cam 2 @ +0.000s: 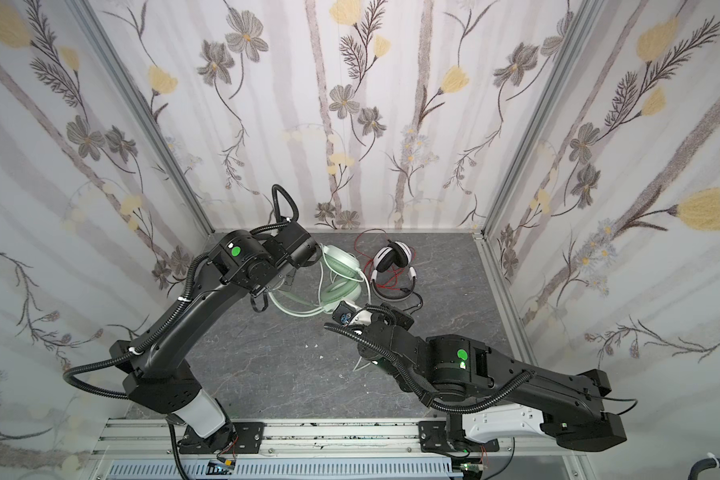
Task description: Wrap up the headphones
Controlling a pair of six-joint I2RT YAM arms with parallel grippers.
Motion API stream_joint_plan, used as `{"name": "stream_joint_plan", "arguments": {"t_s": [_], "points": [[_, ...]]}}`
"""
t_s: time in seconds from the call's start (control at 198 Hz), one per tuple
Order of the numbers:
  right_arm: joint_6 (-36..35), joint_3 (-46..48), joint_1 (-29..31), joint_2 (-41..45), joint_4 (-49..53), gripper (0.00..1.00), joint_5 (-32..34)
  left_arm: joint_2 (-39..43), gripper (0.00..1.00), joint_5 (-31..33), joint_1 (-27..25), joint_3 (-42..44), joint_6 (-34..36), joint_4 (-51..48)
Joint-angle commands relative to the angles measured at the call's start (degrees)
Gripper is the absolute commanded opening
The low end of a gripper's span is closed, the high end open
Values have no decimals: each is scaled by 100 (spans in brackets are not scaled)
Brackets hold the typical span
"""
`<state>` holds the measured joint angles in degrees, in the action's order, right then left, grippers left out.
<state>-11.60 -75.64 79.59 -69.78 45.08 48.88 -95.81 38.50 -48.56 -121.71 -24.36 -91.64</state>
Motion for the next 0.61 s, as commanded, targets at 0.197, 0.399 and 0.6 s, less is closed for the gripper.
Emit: {"name": "stream_joint_plan", "arguments": {"t_s": [0.197, 0.399, 0.6], "points": [[-524, -3, -518, -54, -524, 2, -433, -34, 0, -315, -257, 35, 307, -965], [-1132, 78, -788, -168, -963, 4, -881, 66, 0, -1283, -595, 418, 446, -472], [-1848, 595, -1011, -7, -1864, 0, -1411, 477, 0, -2234, -726, 918, 582, 271]]}}
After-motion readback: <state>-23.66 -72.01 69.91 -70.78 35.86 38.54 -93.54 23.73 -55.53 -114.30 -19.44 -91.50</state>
